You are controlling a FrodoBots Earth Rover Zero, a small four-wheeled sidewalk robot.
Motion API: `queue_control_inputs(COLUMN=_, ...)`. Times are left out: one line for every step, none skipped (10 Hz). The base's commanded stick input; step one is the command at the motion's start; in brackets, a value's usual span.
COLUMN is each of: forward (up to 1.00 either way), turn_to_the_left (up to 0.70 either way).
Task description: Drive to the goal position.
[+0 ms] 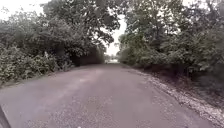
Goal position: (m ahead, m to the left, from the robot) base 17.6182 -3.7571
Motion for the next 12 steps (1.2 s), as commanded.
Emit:
queue_control_inputs(forward=0.06, turn_to_the_left=0.00)
queue_control_inputs(forward=0.06, turn_to_the_left=0.00)
queue_control_inputs(forward=0.06, turn_to_the_left=0.01)
queue_control_inputs(forward=0.06, turn_to_the_left=0.01)
queue_control_inputs(forward=0.06, turn_to_the_left=0.01)
queue_control_inputs(forward=0.06, turn_to_the_left=0.01)
queue_control_inputs(forward=0.06, turn_to_the_left=0.01)
queue_control_inputs(forward=0.06, turn_to_the_left=0.01)
queue_control_inputs(forward=0.06, turn_to_the_left=0.01)
queue_control_inputs(forward=0.06, turn_to_the_left=0.01)
queue_control_inputs(forward=0.06, turn_to_the_left=0.01)
queue_control_inputs(forward=0.06, turn_to_the_left=0.01)
